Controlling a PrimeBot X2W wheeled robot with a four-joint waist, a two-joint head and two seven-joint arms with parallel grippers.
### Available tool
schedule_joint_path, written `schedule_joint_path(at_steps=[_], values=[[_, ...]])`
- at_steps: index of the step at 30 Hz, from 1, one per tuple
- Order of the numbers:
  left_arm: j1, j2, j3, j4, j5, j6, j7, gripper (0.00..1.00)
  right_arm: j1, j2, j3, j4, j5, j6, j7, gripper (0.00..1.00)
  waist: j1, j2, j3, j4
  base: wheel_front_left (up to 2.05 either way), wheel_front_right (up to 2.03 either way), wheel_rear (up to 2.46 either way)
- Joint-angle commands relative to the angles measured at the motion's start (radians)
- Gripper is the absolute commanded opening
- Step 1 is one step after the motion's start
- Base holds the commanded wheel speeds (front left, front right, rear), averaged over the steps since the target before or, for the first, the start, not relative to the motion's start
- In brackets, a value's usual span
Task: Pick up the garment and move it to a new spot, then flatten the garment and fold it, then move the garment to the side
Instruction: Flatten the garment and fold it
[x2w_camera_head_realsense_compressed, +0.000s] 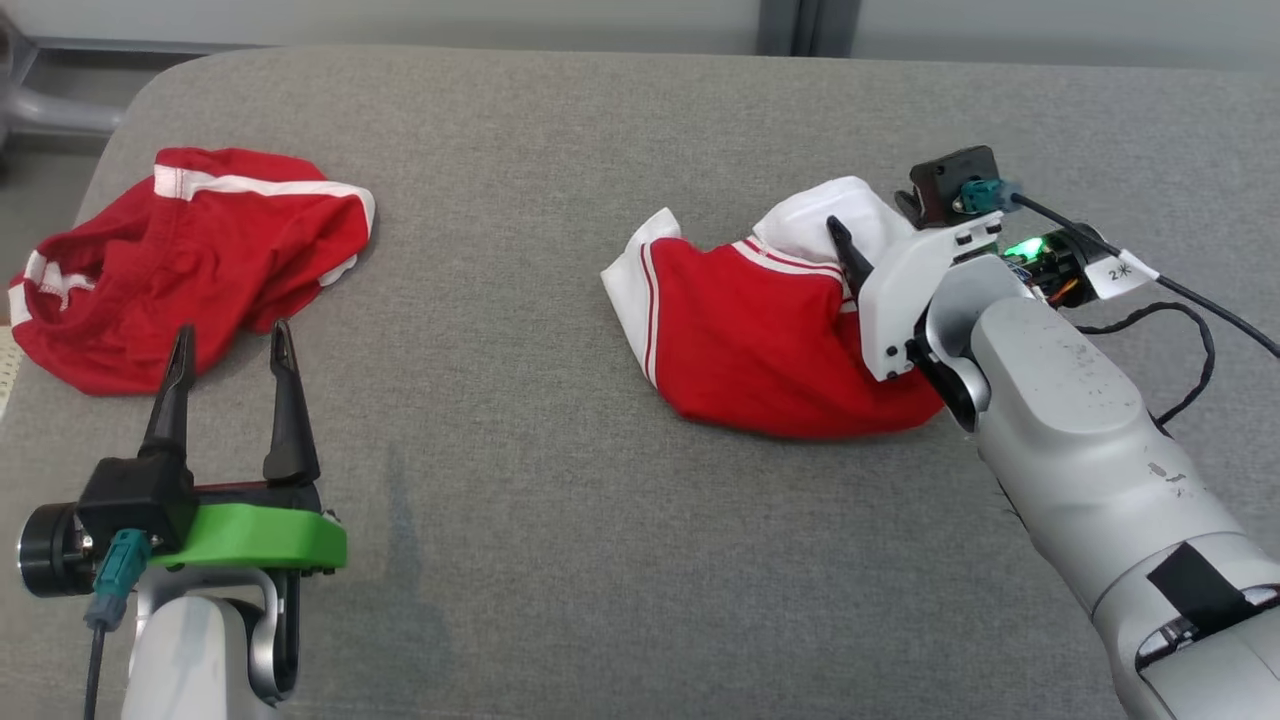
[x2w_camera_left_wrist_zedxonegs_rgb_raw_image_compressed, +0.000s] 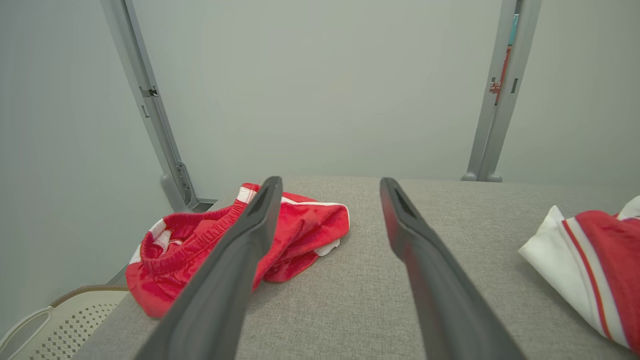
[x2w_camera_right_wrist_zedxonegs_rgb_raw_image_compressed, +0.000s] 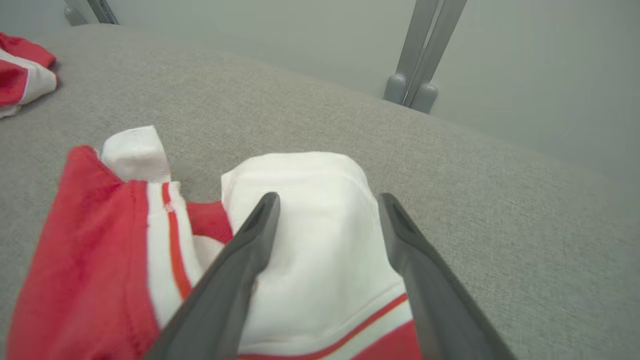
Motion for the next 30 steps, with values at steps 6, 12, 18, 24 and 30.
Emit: schedule_joint_path(at_steps=[6, 12, 18, 24, 30], values=[[-0.027, -0.014, 0.0, 0.042, -0.048, -0.019, 0.0, 1.0, -0.037, -0.003, 0.074, 0.125, 0.067, -0.001, 0.101, 1.0, 0.0, 0.0, 0.04, 0.048, 0.0, 0.0, 0.0], [-0.027, -0.016, 0.002, 0.081, -0.07, -0.026, 0.0, 1.0, -0.035, -0.003, 0.128, 0.162, 0.132, -0.001, 0.157, 0.0, 0.0, 0.0, 0.045, 0.042, 0.0, 0.0, 0.0], [-0.037, -0.011, 0.019, 0.1, -0.055, -0.028, 0.0, 1.0, -0.059, -0.022, 0.163, 0.133, 0.162, -0.001, 0.045, 0.0, 0.0, 0.0, 0.034, 0.019, 0.0, 0.0, 0.0], [-0.01, -0.014, 0.037, 0.105, -0.044, -0.025, 0.0, 1.0, -0.086, -0.023, 0.176, 0.1, 0.182, -0.001, -0.137, 0.0, 0.0, 0.0, 0.007, -0.012, 0.0, 0.0, 0.0], [0.02, -0.016, 0.056, 0.094, -0.039, -0.025, 0.0, 1.0, -0.077, -0.025, 0.165, 0.046, 0.198, -0.001, -0.248, 0.0, 0.0, 0.0, -0.026, -0.056, 0.0, 0.0, 0.0]])
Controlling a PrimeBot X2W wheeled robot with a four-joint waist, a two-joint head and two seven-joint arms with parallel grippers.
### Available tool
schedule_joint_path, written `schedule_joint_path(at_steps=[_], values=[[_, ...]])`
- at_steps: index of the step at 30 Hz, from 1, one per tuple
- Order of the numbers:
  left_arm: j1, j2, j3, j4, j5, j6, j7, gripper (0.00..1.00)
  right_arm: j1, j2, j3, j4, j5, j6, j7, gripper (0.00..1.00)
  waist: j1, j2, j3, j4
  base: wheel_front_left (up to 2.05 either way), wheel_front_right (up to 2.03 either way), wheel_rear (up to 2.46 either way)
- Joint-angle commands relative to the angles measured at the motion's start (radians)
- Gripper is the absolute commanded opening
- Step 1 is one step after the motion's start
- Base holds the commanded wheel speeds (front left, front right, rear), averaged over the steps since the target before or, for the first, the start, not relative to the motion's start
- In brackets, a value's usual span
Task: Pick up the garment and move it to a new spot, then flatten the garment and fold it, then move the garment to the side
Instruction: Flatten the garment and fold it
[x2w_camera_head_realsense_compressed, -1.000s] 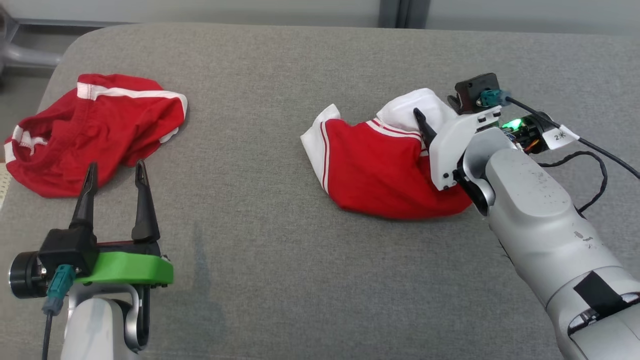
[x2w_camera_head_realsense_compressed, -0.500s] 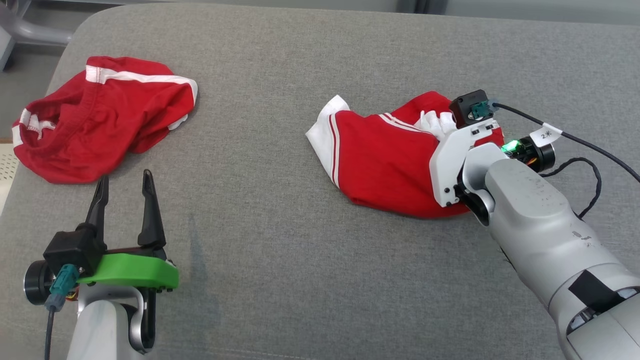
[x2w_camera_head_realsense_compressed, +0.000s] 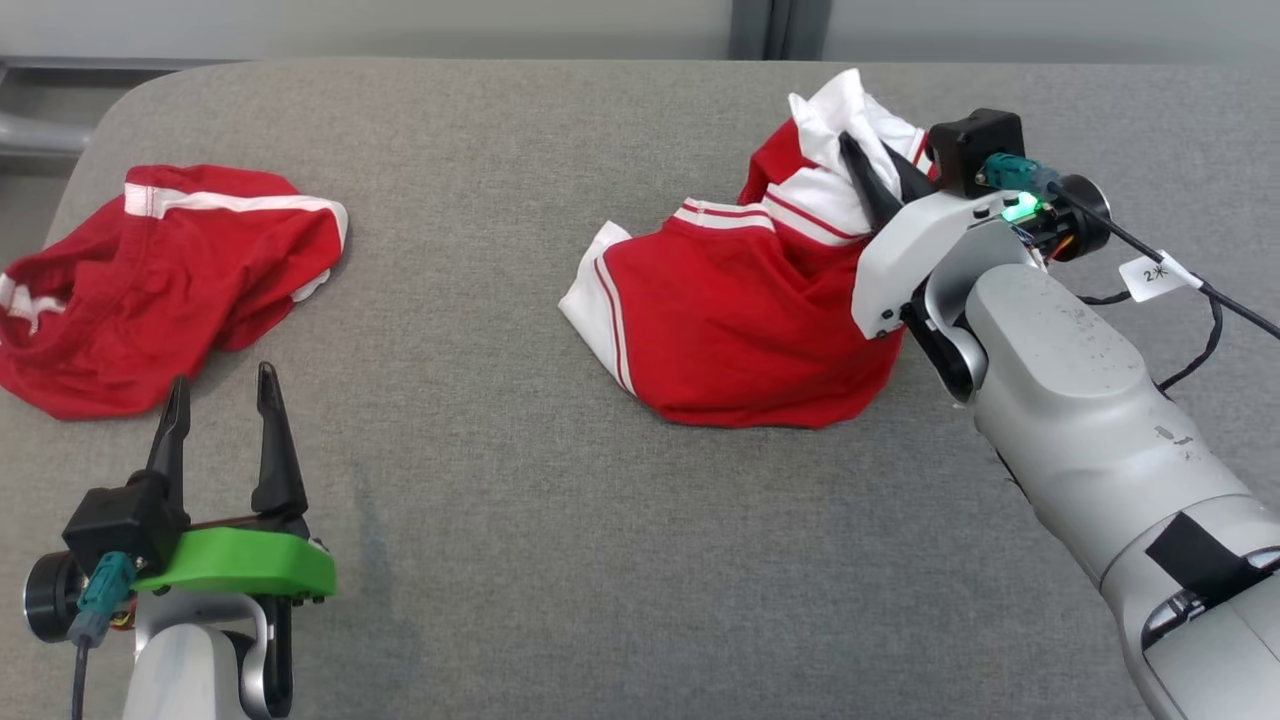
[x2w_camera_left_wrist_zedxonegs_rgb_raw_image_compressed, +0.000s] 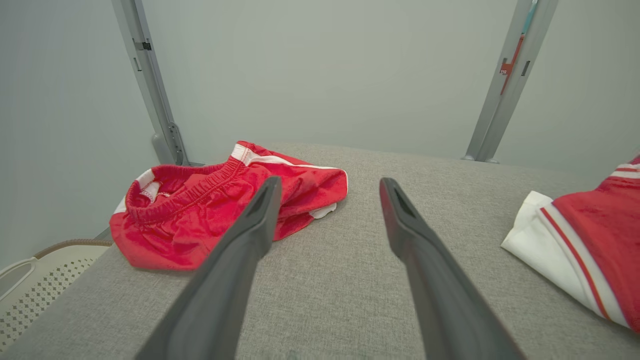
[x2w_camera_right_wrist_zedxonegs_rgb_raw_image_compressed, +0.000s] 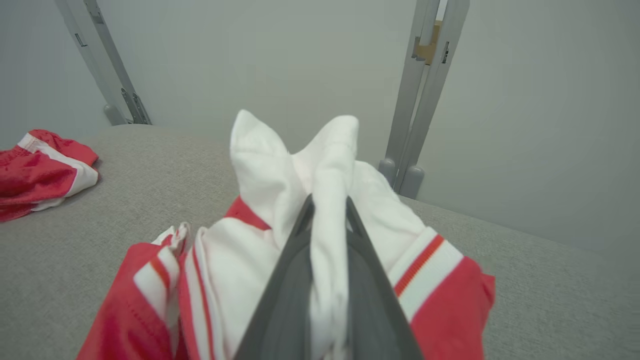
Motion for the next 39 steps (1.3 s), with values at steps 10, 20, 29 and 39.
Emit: schedule_joint_path(at_steps=[10, 20, 29, 39], values=[[0.064, 0.0, 0.024, -0.024, 0.019, -0.001, 0.0, 1.0, 0.326, -0.117, -0.177, -0.384, -0.037, -0.001, -0.017, 0.0, 0.0, 0.0, -0.056, -0.102, 0.0, 0.0, 0.0], [0.089, -0.003, 0.025, -0.045, 0.024, 0.003, 0.0, 1.0, 0.731, -0.088, -0.44, -0.565, -0.057, -0.001, -0.017, 0.0, 0.0, 0.0, -0.059, -0.148, 0.0, 0.0, 0.0], [0.088, -0.002, 0.023, -0.04, 0.029, -0.002, 0.0, 1.0, 0.794, -0.032, -0.539, -0.693, -0.141, -0.001, -0.017, 1.0, 0.0, 0.0, -0.065, -0.156, 0.0, 0.0, 0.0], [0.084, -0.005, 0.019, -0.042, 0.022, -0.003, 0.0, 1.0, 0.644, -0.091, -0.331, -0.851, -0.171, -0.001, 0.14, 1.0, 0.0, 0.0, -0.055, -0.12, 0.0, 0.0, 0.0]])
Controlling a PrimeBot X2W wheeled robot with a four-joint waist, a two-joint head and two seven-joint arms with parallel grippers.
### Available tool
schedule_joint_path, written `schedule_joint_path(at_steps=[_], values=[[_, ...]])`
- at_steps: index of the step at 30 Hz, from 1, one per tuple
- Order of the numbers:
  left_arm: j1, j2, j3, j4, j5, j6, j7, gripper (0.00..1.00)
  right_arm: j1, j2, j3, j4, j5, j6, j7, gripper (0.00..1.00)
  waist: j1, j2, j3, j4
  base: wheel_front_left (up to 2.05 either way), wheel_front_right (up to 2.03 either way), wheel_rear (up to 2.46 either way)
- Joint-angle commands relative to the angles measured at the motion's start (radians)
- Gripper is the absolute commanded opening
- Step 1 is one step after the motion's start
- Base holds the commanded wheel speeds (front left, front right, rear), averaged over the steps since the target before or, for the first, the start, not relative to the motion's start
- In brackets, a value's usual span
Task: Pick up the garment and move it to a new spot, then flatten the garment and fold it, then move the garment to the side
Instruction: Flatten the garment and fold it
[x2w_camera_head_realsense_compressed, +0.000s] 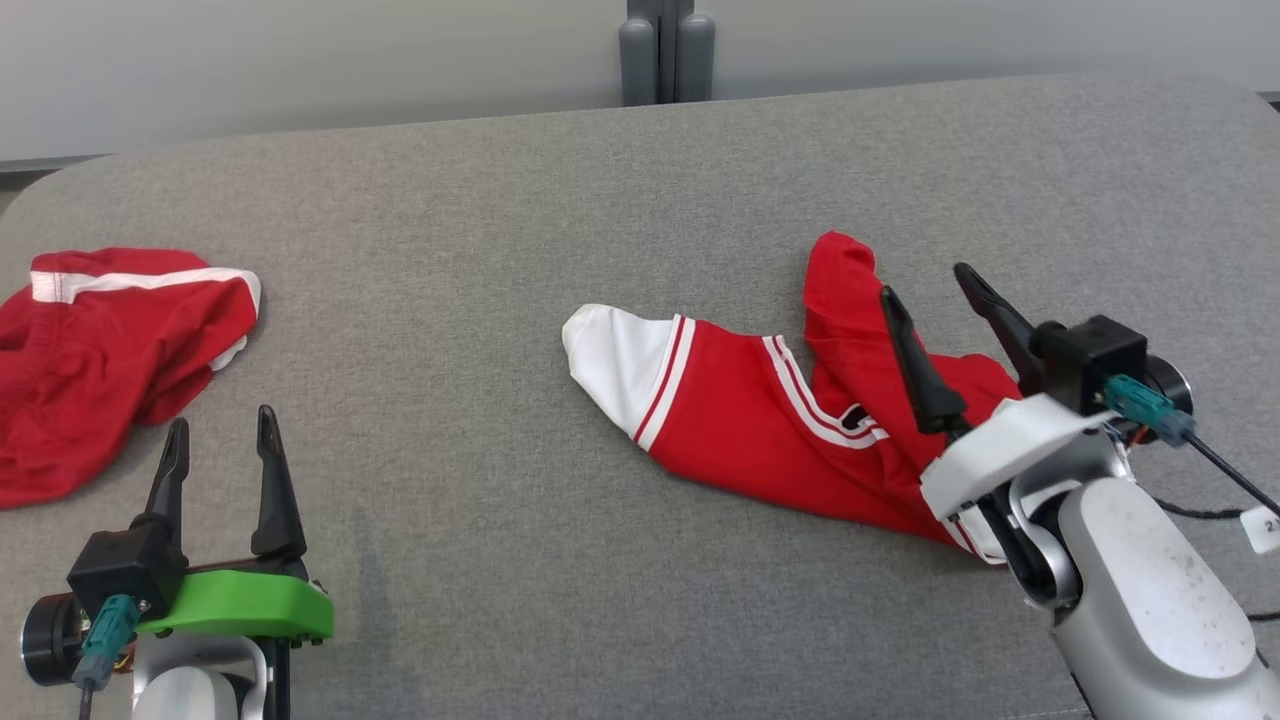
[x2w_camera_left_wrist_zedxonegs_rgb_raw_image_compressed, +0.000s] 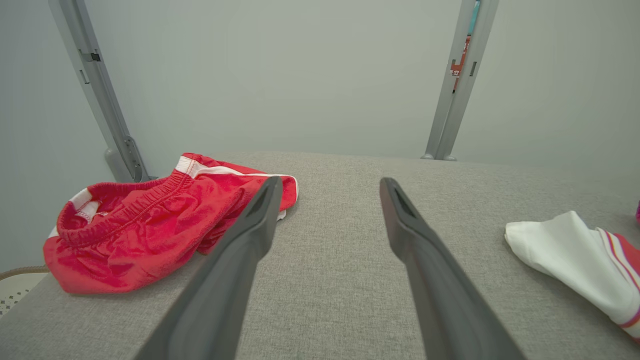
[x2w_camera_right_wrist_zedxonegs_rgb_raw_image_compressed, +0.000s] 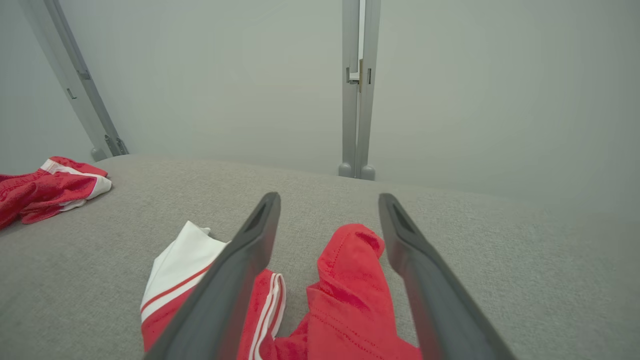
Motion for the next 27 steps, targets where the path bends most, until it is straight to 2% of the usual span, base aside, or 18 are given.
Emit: schedule_joint_path(at_steps=[1, 7, 12, 18, 27], values=[[0.0, 0.001, 0.001, 0.0, -0.005, -0.001, 0.0, 1.0, -0.037, -0.014, 0.035, -0.001, 0.006, -0.001, 0.037, 1.0, 0.0, 0.0, 0.007, 0.012, 0.0, 0.0, 0.0], [-0.017, -0.001, -0.012, -0.001, -0.012, 0.004, 0.0, 1.0, -0.182, -0.048, 0.188, 0.059, 0.043, -0.001, 0.19, 1.0, 0.0, 0.0, 0.028, 0.046, 0.0, 0.0, 0.0], [-0.034, -0.002, -0.02, 0.005, -0.016, 0.004, 0.0, 1.0, -0.269, -0.069, 0.29, 0.171, 0.08, -0.001, 0.293, 1.0, 0.0, 0.0, 0.055, 0.071, 0.0, 0.0, 0.0], [-0.06, -0.003, -0.033, 0.018, -0.02, 0.001, 0.0, 1.0, -0.347, -0.089, 0.412, 0.31, 0.094, -0.001, 0.33, 1.0, 0.0, 0.0, 0.081, 0.099, 0.0, 0.0, 0.0], [-0.067, -0.003, -0.04, 0.021, -0.024, 0.0, 0.0, 1.0, -0.359, -0.068, 0.524, 0.491, 0.149, 0.0, 0.37, 1.0, 0.0, 0.0, 0.089, 0.116, 0.0, 0.0, 0.0]])
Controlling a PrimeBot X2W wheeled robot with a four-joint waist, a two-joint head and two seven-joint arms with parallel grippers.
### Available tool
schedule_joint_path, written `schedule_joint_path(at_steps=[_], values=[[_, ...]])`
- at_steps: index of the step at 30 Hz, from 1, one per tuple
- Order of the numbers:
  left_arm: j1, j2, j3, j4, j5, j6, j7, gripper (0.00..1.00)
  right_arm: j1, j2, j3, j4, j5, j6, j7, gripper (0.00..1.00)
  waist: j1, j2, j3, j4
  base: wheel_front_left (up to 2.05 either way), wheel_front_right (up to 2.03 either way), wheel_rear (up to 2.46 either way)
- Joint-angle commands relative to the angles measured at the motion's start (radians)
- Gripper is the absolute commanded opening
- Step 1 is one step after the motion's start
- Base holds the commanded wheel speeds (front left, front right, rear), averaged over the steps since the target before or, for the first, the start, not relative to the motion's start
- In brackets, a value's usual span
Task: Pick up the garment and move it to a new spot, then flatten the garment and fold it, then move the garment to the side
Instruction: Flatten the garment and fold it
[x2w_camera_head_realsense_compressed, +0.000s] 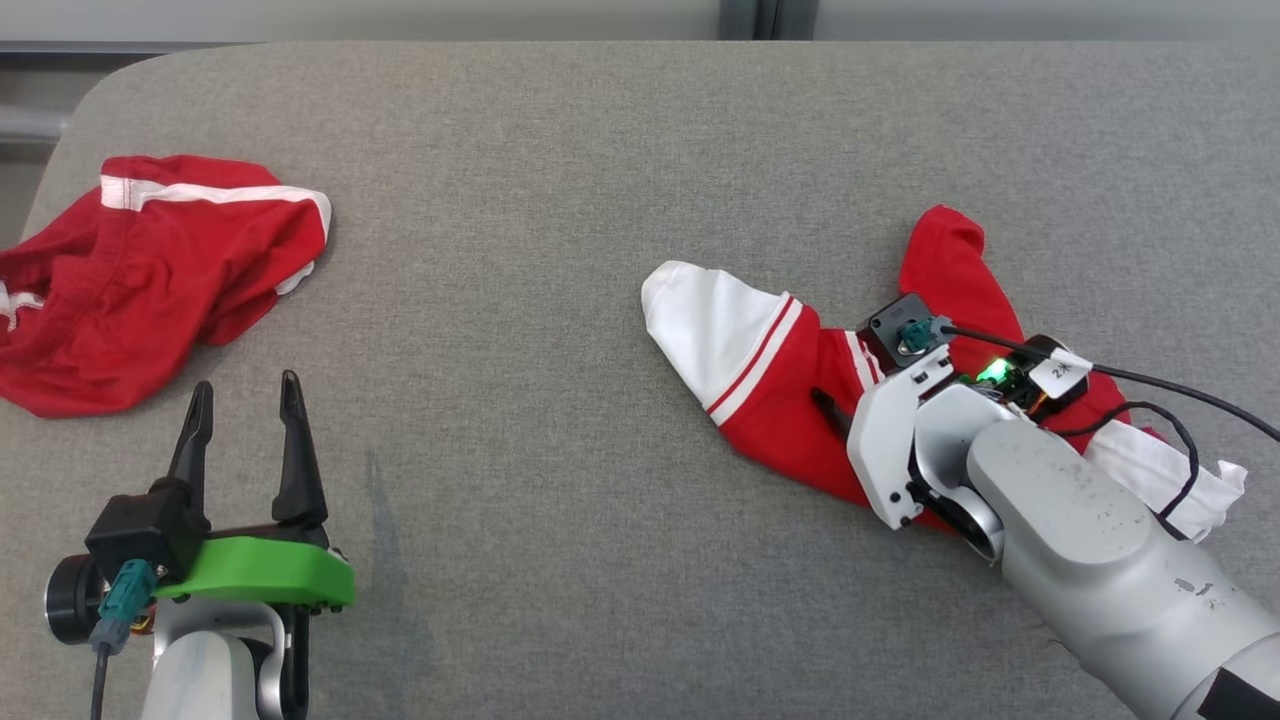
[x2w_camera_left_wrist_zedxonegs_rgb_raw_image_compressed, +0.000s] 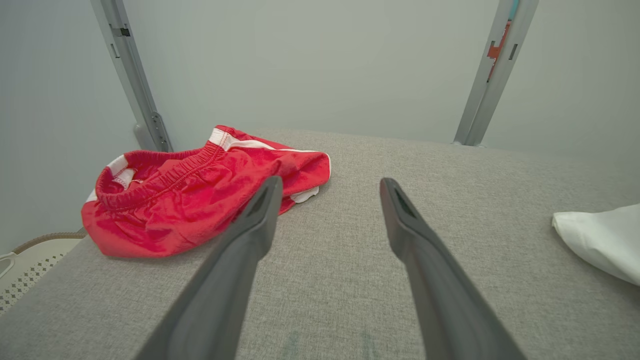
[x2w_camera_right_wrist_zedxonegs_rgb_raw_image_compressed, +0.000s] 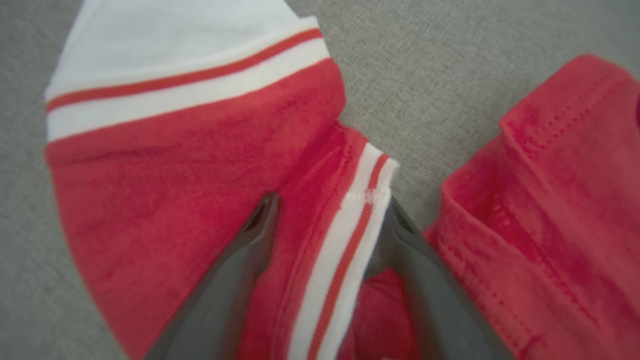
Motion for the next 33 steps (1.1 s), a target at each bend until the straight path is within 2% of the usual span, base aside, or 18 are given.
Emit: schedule_joint_path(at_steps=[1, 4, 5, 6, 10, 13, 18, 22, 29, 30, 31, 33], values=[[-0.01, 0.001, 0.001, 0.001, -0.002, 0.001, 0.0, 1.0, 0.012, 0.006, 0.028, 0.019, 0.013, 0.001, 0.017, 1.0, 0.0, 0.0, 0.0, 0.0, 0.0, 0.0, 0.0], [-0.01, 0.0, 0.003, 0.003, -0.003, 0.003, 0.0, 1.0, 0.021, 0.016, 0.078, 0.024, 0.053, 0.003, 0.019, 1.0, 0.0, 0.0, 0.0, -0.002, 0.0, 0.0, 0.0], [-0.012, 0.0, 0.002, 0.002, -0.004, 0.004, 0.0, 1.0, 0.015, 0.016, 0.091, 0.017, 0.064, 0.004, 0.003, 0.34, 0.0, 0.0, 0.001, -0.003, 0.0, 0.0, 0.0], [-0.014, 0.0, 0.001, 0.002, -0.005, 0.005, 0.0, 1.0, 0.005, 0.014, 0.102, 0.009, 0.071, 0.004, -0.013, 0.0, 0.0, 0.0, 0.0, -0.004, 0.0, 0.0, 0.0], [-0.019, 0.0, -0.006, 0.003, -0.007, 0.004, 0.0, 1.0, -0.048, 0.004, 0.107, -0.007, 0.094, 0.0, -0.106, 0.0, 0.0, 0.0, -0.004, -0.001, 0.0, 0.0, 0.0], [-0.02, 0.001, -0.008, 0.004, -0.006, 0.004, 0.0, 1.0, -0.093, 0.019, 0.088, 0.001, 0.08, 0.0, -0.189, 0.0, 0.0, 0.0, -0.008, 0.005, 0.0, 0.0, 0.0], [-0.02, 0.001, -0.017, 0.001, -0.01, 0.007, 0.0, 1.0, -0.196, 0.101, 0.054, 0.048, 0.042, 0.0, -0.301, 0.0, 0.0, 0.0, -0.009, 0.026, 0.0, 0.0, 0.0], [-0.033, 0.001, -0.029, 0.005, -0.018, 0.008, 0.0, 1.0, -0.287, 0.176, 0.029, 0.128, 0.013, 0.0, -0.349, 0.0, 0.0, 0.0, 0.0, 0.052, 0.0, 0.0, 0.0], [-0.049, 0.001, -0.058, 0.018, -0.032, 0.014, 0.0, 1.0, -0.38, 0.234, 0.029, 0.292, 0.009, 0.0, -0.367, 0.0, 0.0, 0.0, 0.007, 0.096, 0.0, 0.0, 0.0], [-0.049, 0.001, -0.061, 0.02, -0.034, 0.016, 0.0, 1.0, -0.378, 0.235, 0.044, 0.301, 0.02, 0.0, -0.362, 0.47, 0.0, 0.0, 0.006, 0.101, 0.0, 0.0, 0.0], [-0.049, 0.001, -0.063, 0.021, -0.035, 0.015, 0.0, 1.0, -0.37, 0.237, 0.057, 0.296, 0.039, 0.0, -0.359, 1.0, 0.0, 0.0, 0.005, 0.104, 0.0, 0.0, 0.0], [-0.046, 0.001, -0.064, 0.023, -0.036, 0.017, 0.0, 1.0, -0.355, 0.236, 0.078, 0.293, 0.067, 0.0, -0.366, 1.0, 0.0, 0.0, 0.002, 0.106, 0.0, 0.0, 0.0]])
